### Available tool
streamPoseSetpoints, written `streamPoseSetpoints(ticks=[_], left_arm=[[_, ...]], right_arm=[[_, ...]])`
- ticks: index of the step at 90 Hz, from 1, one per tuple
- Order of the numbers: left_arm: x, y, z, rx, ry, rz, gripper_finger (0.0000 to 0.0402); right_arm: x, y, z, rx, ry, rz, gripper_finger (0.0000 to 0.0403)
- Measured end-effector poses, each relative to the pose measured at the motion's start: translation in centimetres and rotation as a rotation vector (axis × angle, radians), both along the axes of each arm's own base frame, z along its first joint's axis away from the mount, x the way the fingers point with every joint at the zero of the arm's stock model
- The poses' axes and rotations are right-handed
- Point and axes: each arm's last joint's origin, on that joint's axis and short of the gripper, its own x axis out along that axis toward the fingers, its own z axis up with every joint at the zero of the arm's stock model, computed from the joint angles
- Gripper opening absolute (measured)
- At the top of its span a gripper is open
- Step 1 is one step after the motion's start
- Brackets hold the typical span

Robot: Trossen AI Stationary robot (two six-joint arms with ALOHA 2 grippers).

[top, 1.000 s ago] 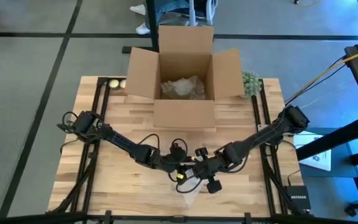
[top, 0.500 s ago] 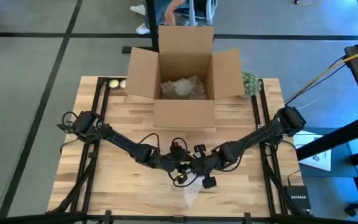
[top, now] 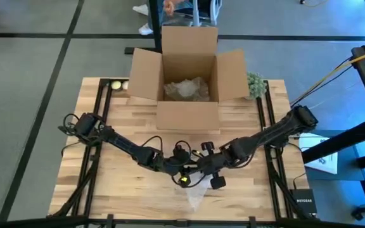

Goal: Wrap mug
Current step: Wrap the mug with the bubble wrap

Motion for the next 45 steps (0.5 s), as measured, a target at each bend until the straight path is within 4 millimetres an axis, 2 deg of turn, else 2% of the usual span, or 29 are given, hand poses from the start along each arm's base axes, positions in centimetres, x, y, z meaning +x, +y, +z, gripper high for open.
streamPoseSetpoints(ticks=[14,26,34,45], left_arm=[[0.0,0.0,0.0,0.0,0.0,0.0,0.0104],[0.0,0.0,0.0,0.0,0.0,0.0,0.0104],[0.0,0.0,0.0,0.001,-0.001,-0.001,0.0104],[0.0,0.0,0.0,0.002,-0.001,-0.001,0.0104]], right_arm=[[-0.3,-0.1,1.5,0.03,-0.068,0.004,0.0001],[-0.2,0.6,1.7,0.032,-0.119,0.056,0.0001],[0.4,1.3,1.4,0.042,-0.156,0.076,0.0001],[1.0,1.7,-0.7,-0.001,-0.083,0.087,0.0001]])
